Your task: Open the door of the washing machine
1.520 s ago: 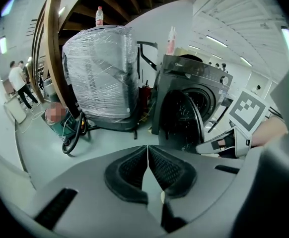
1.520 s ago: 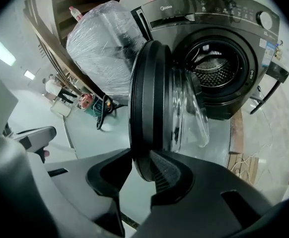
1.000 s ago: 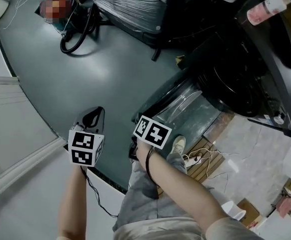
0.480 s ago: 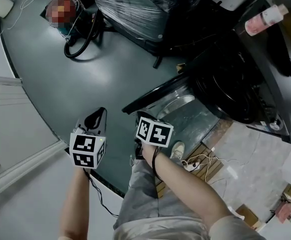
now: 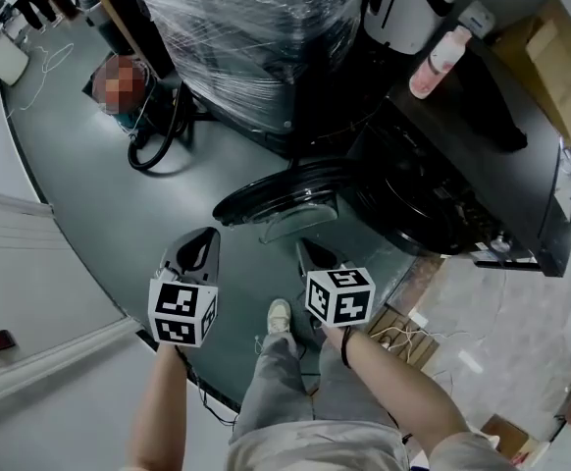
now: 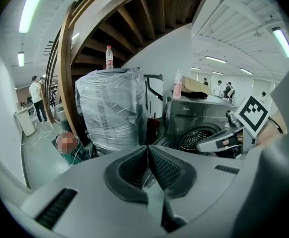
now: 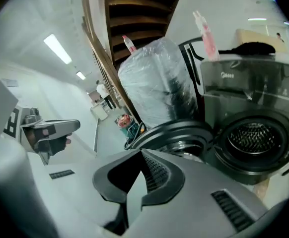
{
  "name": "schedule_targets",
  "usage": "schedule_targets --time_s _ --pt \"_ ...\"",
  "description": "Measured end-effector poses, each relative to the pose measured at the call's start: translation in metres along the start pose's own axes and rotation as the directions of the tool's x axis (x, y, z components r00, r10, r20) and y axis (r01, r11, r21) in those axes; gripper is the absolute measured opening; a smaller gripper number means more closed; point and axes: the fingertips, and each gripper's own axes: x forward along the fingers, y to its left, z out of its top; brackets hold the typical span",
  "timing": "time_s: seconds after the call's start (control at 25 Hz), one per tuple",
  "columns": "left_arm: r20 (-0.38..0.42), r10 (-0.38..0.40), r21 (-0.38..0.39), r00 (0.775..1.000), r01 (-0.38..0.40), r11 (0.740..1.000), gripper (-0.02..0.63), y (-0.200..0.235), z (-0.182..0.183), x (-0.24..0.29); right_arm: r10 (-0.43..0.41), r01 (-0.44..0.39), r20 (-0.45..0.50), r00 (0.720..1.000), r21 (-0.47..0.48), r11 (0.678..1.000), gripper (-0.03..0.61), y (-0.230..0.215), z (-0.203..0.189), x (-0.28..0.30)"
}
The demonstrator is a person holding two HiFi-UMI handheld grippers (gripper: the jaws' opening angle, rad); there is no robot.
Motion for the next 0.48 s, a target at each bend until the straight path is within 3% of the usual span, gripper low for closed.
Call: schedule_targets --time_s 0.2,0.48 --pt "0.079 -0.024 0.036 0.997 0.022 0.999 0.025 -0.039 0.062 -0.021 0.022 -0.001 0.166 0.986 -0.121 0.993 0.026 -0.003 0.064 -0.088" --pt "0.225 -0.103 0.120 0.969 0.077 0.990 0.025 -0.112 0.156 -0.050 0.071 0.036 0.381 0.922 -0.265 0.963 0.026 -0.005 0.137 -0.217"
